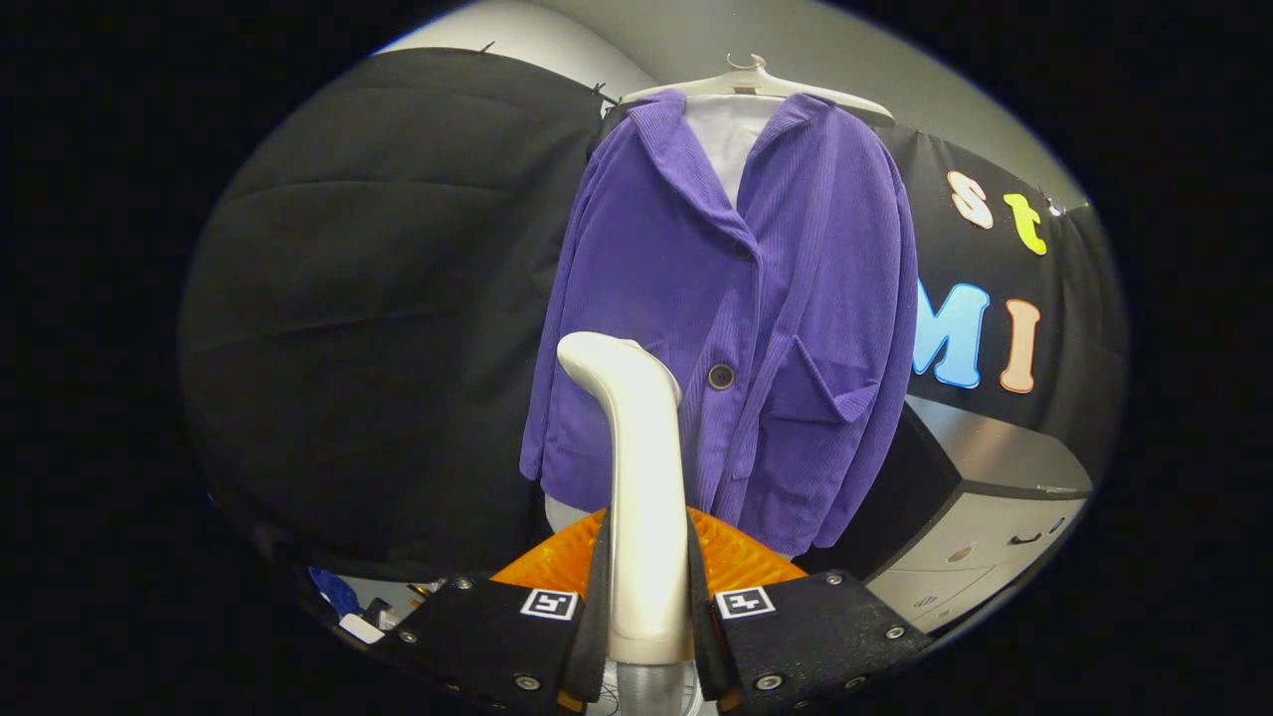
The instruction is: Iron the clothes twice with a garment steamer, once on the left side and once on the right side.
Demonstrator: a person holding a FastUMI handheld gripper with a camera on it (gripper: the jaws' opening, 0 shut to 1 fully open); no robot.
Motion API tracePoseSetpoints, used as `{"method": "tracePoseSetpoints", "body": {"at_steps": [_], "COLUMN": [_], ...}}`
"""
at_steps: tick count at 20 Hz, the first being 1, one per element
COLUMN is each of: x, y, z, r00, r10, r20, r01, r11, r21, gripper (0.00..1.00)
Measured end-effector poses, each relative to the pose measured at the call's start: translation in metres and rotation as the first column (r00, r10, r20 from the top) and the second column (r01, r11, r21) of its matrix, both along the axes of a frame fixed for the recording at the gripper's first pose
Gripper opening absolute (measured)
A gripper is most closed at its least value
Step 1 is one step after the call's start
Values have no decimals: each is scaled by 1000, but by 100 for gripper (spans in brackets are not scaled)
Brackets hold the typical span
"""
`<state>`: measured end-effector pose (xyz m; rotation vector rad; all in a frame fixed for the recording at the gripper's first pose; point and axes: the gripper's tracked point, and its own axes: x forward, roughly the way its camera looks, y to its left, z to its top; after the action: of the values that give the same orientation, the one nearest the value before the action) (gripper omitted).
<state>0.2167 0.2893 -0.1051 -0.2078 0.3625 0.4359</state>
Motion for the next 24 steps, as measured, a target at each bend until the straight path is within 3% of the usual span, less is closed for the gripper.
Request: {"method": "tracePoseSetpoints", "body": {"at_steps": [15,21,24], "x": [-44,-69,-70], "y": [-8,-25,-50], "z": [-98,-45,-1], "r00": [984,993,998], "r10": [-9,6,-45], "r20": [-179,-119,-40], "r01": [-4,-2,49], "r11": [997,999,991], "r21": [-71,36,121], "gripper": [36,36,36]}}
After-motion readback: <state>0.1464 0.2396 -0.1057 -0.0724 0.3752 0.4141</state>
